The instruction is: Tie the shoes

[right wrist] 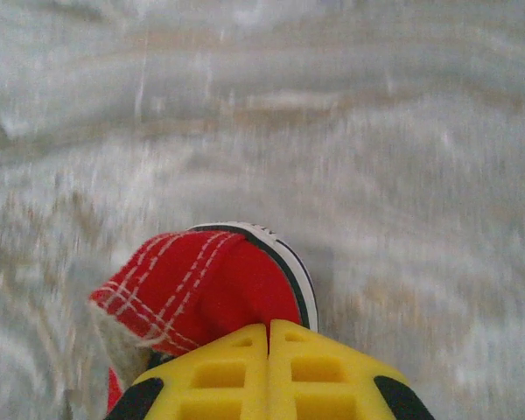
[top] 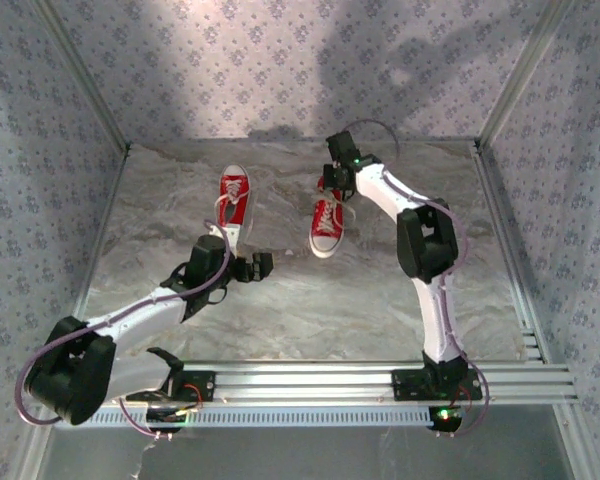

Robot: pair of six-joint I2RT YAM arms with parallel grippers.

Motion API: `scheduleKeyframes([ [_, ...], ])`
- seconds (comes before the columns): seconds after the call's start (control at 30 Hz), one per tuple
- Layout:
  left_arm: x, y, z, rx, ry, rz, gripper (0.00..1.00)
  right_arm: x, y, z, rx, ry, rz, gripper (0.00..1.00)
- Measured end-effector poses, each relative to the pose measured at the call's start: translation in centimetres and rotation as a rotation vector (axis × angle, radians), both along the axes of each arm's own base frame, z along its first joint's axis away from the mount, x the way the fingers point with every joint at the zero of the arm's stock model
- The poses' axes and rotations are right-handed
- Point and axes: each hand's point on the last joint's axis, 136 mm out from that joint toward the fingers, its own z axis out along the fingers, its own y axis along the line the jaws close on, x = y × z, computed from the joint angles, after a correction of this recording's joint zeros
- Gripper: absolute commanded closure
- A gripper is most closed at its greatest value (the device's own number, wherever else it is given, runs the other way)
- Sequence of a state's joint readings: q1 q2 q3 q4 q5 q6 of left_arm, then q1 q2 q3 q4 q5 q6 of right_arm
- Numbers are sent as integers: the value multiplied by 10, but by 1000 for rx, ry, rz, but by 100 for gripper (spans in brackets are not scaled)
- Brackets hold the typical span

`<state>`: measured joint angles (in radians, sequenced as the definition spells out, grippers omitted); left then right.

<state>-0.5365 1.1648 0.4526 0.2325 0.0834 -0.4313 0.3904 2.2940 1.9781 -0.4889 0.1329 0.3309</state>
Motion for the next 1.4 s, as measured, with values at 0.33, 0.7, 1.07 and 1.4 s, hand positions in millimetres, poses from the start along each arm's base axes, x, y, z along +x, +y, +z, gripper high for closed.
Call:
scheduleKeyframes([
  [0.33,5,29,24,28,-5,134,0,78,10,10,55,-87,54,57],
  [0.7,92,122,78,99,26,538,16,-12,-6,91,39,-75,46,24],
  [1.07,158,99,2,248,267,424,38,-202,-10,150,201,-253,58,24],
  [1.4,174,94,-30,320,348,379,45,-288,-56,126,185,-243,9,25],
])
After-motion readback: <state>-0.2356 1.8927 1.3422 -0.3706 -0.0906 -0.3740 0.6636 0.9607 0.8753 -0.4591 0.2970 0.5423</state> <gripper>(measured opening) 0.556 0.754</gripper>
